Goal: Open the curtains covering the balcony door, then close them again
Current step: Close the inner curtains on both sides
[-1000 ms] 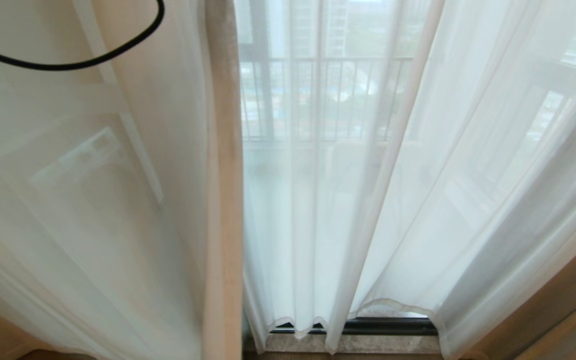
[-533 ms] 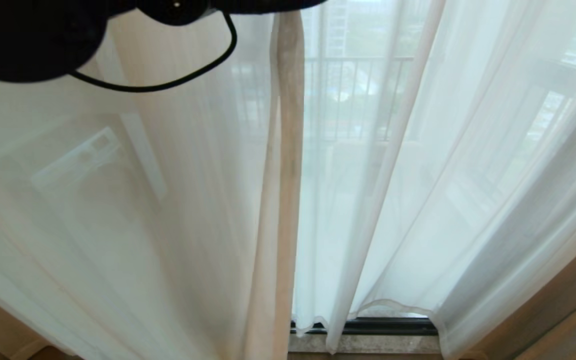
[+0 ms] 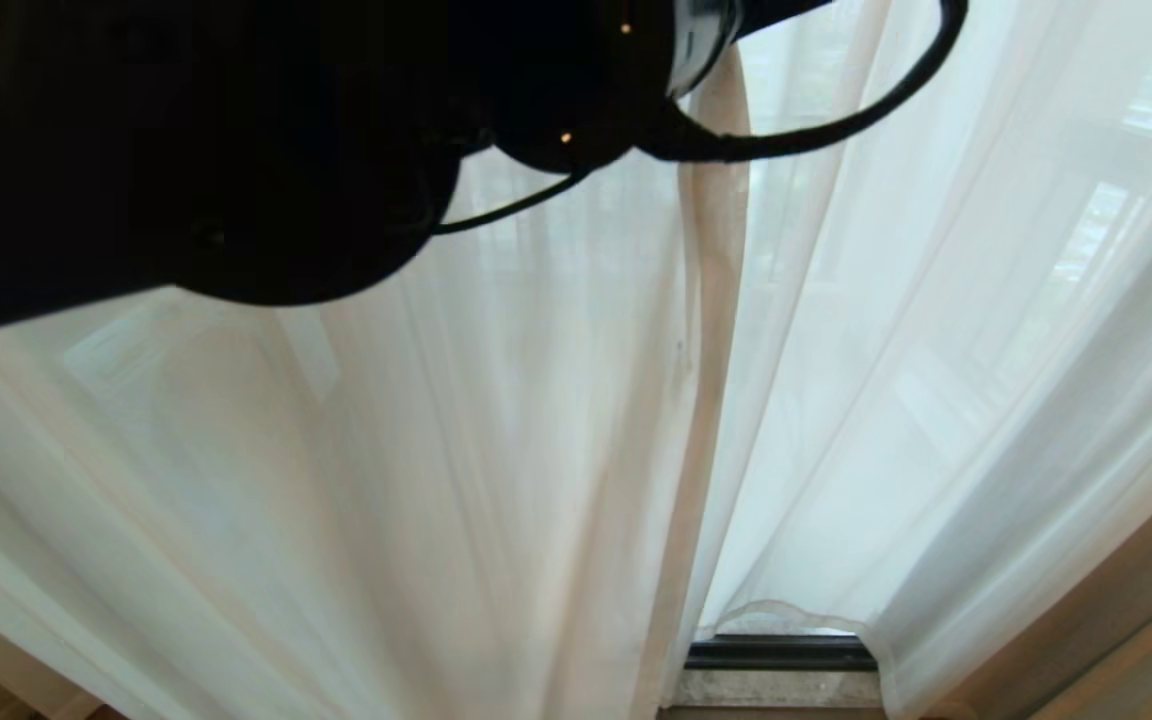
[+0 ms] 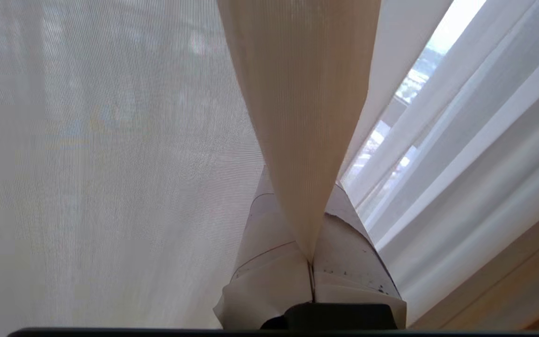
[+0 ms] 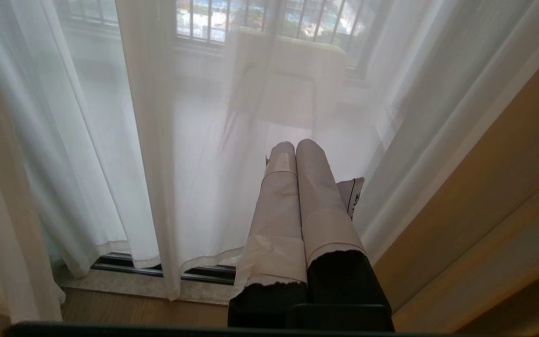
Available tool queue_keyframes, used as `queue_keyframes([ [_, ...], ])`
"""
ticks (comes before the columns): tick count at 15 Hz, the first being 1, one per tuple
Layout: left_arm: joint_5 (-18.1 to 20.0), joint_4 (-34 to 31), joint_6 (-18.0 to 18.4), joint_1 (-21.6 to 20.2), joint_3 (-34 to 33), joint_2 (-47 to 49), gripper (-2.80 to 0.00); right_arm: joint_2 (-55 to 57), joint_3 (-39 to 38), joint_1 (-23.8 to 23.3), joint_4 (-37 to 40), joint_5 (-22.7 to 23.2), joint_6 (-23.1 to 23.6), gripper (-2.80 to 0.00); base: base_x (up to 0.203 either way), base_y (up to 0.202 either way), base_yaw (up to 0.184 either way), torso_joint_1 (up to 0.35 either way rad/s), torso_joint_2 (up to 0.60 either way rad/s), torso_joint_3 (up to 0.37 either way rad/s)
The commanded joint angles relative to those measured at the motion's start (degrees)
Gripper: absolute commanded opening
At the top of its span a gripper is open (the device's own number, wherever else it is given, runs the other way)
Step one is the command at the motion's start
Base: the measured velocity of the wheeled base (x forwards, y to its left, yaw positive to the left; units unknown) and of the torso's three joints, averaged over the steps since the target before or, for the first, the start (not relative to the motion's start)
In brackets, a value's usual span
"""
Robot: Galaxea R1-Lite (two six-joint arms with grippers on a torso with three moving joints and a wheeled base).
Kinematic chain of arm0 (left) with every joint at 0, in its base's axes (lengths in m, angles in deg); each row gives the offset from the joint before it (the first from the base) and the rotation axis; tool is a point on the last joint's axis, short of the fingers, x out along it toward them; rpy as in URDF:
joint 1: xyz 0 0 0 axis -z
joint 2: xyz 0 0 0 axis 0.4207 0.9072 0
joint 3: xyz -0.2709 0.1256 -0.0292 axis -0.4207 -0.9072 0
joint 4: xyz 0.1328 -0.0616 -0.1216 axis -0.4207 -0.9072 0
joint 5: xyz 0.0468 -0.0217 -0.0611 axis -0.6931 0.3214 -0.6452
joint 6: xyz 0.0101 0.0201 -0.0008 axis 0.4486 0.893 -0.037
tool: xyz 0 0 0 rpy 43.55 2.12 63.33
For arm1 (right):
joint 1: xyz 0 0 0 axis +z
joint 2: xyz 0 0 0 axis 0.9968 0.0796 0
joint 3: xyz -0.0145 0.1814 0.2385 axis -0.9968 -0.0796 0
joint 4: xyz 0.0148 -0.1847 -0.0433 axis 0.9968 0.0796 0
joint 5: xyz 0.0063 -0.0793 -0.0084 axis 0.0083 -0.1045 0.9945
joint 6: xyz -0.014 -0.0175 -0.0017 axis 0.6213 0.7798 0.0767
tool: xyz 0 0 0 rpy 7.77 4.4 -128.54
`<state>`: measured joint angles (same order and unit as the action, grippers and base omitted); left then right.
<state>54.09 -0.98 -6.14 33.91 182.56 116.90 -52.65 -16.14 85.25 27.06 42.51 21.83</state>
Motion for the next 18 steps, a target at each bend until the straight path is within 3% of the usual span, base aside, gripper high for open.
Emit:
queue_keyframes([
  [1,-0.3,0.2,-0.2,0.7,0.0,1.4,-2.80,0.0,0.0,0.0,-0.1,0.0,0.1,-2.80,0.000,0.000,0.000,0.000,0.00,0.000],
  [7,-0.5,1.2,-0.4,0.0,0.1,2.2,-2.80,0.0,0.0,0.0,0.0,0.0,0.1,-2.80,0.000,0.000,0.000,0.000,0.00,0.000],
  [11,-2.1,1.3,-0.4,-3.4,0.0,1.9,-2.80,0.0,0.0,0.0,-0.1,0.0,0.1,-2.80,0.000,0.000,0.000,0.000,0.00,0.000],
  [15,-6.2,1.3,-0.1,-8.0,0.0,0.7,-2.80,0.0,0.0,0.0,0.0,0.0,0.1,-2.80,0.000,0.000,0.000,0.000,0.00,0.000],
  [18,-6.5,1.2,0.0,-12.3,-0.1,-1.1,-2.80,0.0,0.0,0.0,-0.1,0.0,0.1,-2.80,0.000,0.000,0.000,0.000,0.00,0.000],
])
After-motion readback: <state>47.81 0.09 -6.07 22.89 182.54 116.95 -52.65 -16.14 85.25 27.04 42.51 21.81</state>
